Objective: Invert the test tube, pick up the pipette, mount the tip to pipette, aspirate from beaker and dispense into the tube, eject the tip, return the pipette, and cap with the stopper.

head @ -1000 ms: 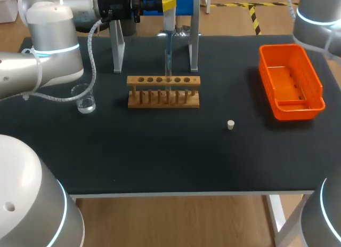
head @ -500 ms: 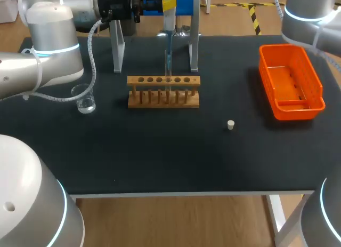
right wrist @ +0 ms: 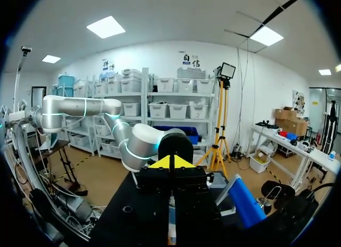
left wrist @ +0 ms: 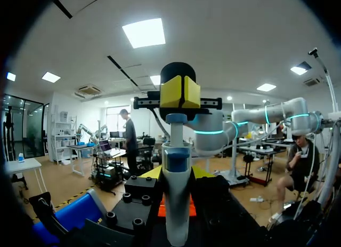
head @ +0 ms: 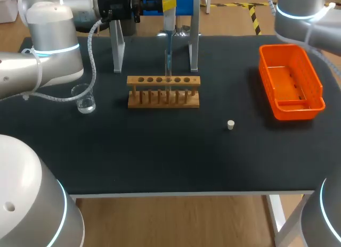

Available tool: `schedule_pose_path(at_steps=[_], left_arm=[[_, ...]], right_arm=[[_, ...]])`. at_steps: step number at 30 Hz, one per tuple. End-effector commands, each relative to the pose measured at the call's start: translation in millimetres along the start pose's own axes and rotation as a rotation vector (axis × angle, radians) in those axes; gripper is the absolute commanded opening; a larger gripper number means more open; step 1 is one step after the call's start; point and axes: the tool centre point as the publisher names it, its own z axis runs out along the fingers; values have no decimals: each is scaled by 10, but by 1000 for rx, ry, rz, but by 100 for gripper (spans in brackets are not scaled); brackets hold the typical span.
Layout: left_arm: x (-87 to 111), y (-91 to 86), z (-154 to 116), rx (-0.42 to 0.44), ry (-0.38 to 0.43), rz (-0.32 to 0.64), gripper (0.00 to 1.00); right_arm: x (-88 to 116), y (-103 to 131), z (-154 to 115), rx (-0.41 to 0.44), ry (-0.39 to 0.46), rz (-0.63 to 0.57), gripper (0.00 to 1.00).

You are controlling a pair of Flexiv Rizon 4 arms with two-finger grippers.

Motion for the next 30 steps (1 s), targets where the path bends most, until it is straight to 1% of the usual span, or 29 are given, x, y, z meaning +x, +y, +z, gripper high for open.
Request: schedule_pose_path(at_steps=[1, 14, 30], left_arm=[[-17, -2, -5, -1, 6, -1, 0], [-17, -2, -5, -1, 6, -1, 0], [-17, -2, -5, -1, 6, -1, 0]], right_arm=[[-43, -3, 35, 5, 6, 3, 0], [-80, -52, 86, 1, 8, 22, 0], [-39, -158, 99, 6, 10, 45, 0]])
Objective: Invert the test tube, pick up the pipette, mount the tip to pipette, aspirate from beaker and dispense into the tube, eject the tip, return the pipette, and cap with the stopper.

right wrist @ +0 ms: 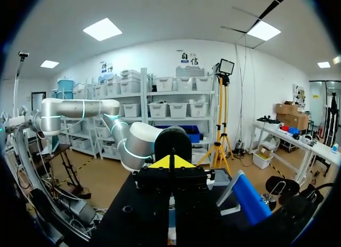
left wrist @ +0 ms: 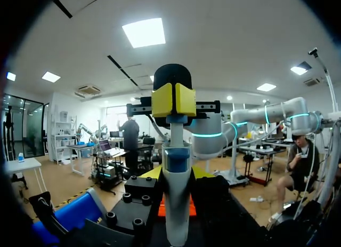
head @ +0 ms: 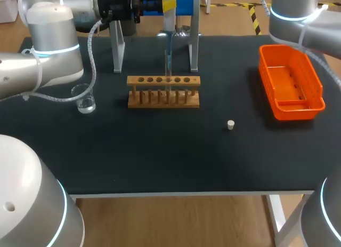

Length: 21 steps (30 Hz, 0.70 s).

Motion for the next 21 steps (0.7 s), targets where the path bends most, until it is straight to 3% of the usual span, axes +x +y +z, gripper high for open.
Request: schedule_pose_path(at_steps=[1, 21], left_arm=[[-20, -17, -4, 1, 5, 0, 0], [-20, -17, -4, 1, 5, 0, 0]], right_arm=[[14, -49, 2, 5, 0, 2, 0], [36, -276, 15, 19, 0, 39, 0]])
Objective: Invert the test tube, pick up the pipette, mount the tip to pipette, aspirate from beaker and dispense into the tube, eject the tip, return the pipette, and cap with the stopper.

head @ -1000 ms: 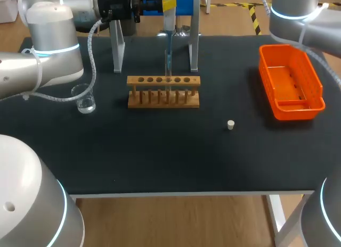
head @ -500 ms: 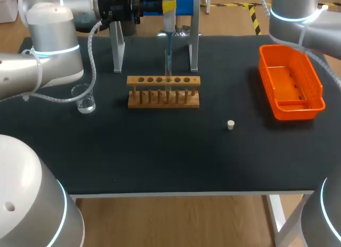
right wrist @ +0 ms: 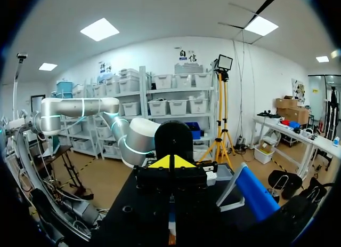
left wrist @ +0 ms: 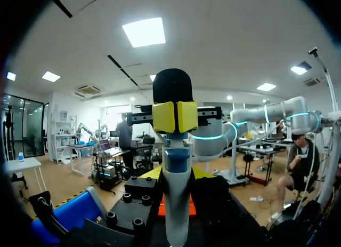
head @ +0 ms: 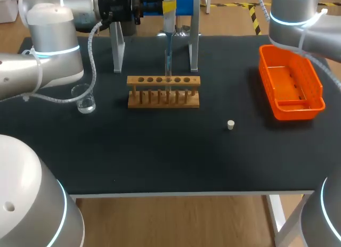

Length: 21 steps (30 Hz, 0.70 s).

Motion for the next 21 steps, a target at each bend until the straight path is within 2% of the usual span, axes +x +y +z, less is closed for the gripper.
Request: schedule_pose_path(at_steps=[1, 9, 15, 21], left_arm=[[-27, -49, -4, 2, 5, 1, 0], [-27, -49, -4, 2, 5, 1, 0], [-27, -49, -4, 2, 5, 1, 0], [-27, -49, -4, 2, 5, 1, 0]], right_arm=[[14, -99, 0, 4, -1, 5, 0], [26, -83, -13, 10, -6, 3, 0], [67, 205, -118, -22, -21, -64, 0], [186, 489, -336, -55, -28, -141, 0]])
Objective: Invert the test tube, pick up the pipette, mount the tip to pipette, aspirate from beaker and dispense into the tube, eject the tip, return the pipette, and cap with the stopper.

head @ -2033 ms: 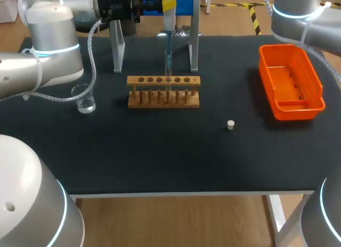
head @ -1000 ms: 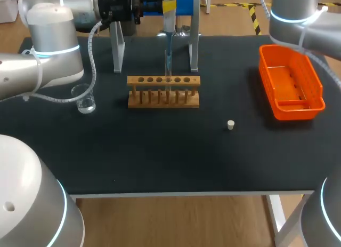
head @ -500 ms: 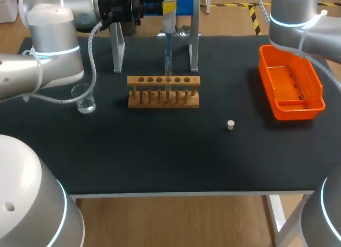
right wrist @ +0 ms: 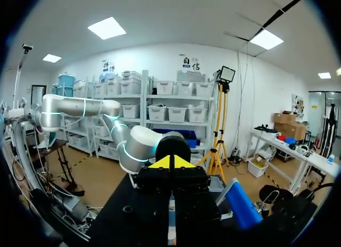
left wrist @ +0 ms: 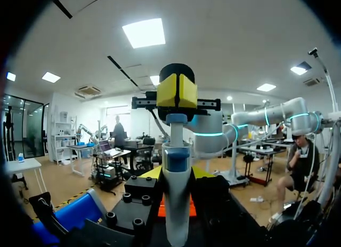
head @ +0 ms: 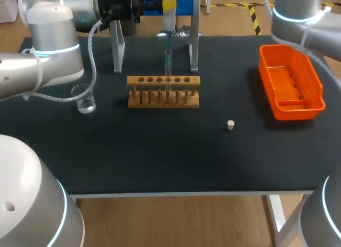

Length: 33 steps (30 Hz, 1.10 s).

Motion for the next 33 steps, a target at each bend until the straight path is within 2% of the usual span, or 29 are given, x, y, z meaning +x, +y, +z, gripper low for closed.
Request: schedule_pose_path(at_steps=[1, 2, 3, 8, 13, 17, 24, 33], left_arm=[[-15, -5, -7, -1, 6, -1, 0], [-15, -5, -7, -1, 6, -1, 0], [-15, -5, -7, -1, 6, -1, 0], [-15, -5, -7, -1, 6, -1, 0], [-15, -5, -7, -1, 6, -1, 0], [-15, -5, -7, -1, 6, -1, 0], [-15, -5, -7, -1, 6, -1, 0], [-15, -5, -7, -1, 6, -1, 0]], right_arm=[[145, 156, -212, -8, -10, -30, 33], [169, 184, -265, -17, -4, -41, 79], [193, 206, -321, -34, 3, -47, 100], [332, 159, -660, -95, 5, -90, 100], [426, -35, -943, -103, 11, -137, 100], [475, -317, -1107, -86, -8, -136, 100], [481, -753, -1161, -55, -7, -141, 100], [339, -1479, -965, 19, 8, -77, 100]])
